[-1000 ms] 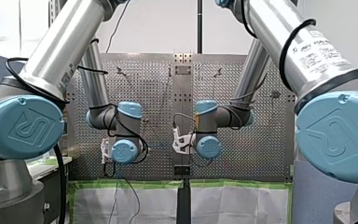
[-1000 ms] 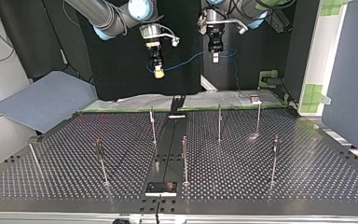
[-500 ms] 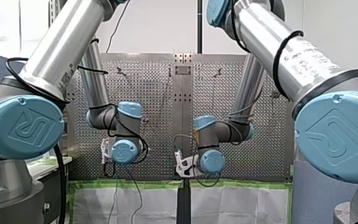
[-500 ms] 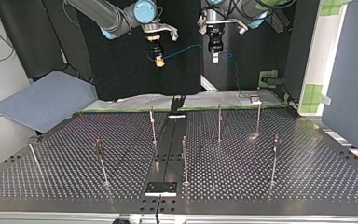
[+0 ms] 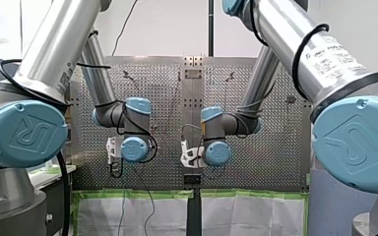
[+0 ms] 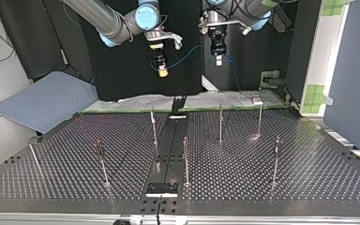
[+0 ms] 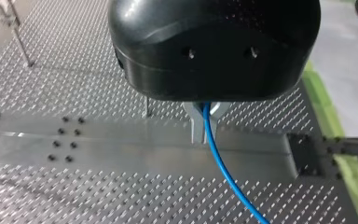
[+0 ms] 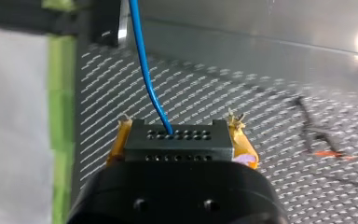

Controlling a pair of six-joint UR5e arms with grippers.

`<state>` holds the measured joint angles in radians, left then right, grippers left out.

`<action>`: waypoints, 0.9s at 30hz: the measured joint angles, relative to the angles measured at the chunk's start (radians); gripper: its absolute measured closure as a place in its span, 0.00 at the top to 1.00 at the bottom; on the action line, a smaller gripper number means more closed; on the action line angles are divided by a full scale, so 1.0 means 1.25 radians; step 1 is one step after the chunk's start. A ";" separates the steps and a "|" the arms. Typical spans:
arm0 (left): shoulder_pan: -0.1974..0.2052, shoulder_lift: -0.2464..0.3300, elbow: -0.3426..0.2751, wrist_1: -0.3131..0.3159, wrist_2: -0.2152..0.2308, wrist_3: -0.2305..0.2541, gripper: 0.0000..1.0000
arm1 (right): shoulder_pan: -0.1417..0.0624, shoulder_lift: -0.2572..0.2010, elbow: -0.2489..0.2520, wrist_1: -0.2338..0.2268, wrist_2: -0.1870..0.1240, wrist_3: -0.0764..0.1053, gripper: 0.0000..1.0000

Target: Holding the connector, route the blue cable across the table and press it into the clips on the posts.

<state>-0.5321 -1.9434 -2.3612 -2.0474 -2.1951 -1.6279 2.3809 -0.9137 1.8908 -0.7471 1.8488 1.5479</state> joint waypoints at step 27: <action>0.074 0.185 0.075 -0.185 -0.144 -0.002 0.00 | 0.016 -0.189 -0.188 0.188 -0.168 0.074 0.00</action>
<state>-0.4390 -1.7117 -2.2670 -2.2787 -2.3755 -1.6310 2.4010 -1.1503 1.6555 -0.5126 1.6388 1.6407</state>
